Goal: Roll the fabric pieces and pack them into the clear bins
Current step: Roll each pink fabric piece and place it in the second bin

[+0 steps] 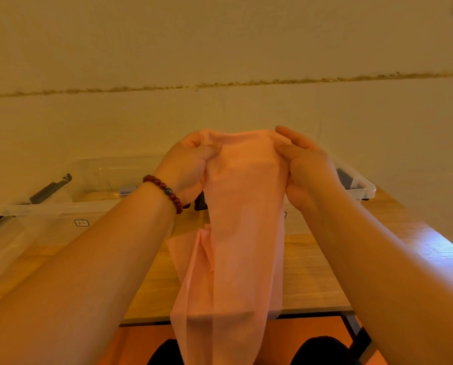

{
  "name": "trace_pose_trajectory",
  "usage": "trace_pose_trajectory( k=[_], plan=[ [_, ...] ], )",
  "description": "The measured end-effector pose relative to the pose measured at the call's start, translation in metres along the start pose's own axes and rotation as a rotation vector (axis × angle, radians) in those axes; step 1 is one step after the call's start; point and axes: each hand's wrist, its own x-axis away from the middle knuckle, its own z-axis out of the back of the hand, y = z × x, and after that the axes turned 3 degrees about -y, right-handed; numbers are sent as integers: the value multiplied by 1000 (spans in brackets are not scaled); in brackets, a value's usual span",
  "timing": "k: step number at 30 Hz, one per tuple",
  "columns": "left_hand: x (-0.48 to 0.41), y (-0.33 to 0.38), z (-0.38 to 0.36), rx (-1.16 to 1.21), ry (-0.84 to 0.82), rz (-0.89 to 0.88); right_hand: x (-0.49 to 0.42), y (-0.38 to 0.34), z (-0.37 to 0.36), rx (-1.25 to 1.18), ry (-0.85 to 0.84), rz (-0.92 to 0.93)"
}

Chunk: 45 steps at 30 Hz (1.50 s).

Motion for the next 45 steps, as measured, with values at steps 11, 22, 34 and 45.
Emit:
trace_pose_trajectory(
  k=[11,22,34,45],
  plan=[
    [-30,-11,-5,-209,55,49,-38,16,12,191,6,25],
    [-36,-24,-3,-407,84,275,-51,30,25,564,54,-101],
    [-26,-44,14,-530,207,201,-41,36,40,1012,54,110],
    [15,-75,15,-404,367,60,-15,58,46,1318,137,386]
  ],
)
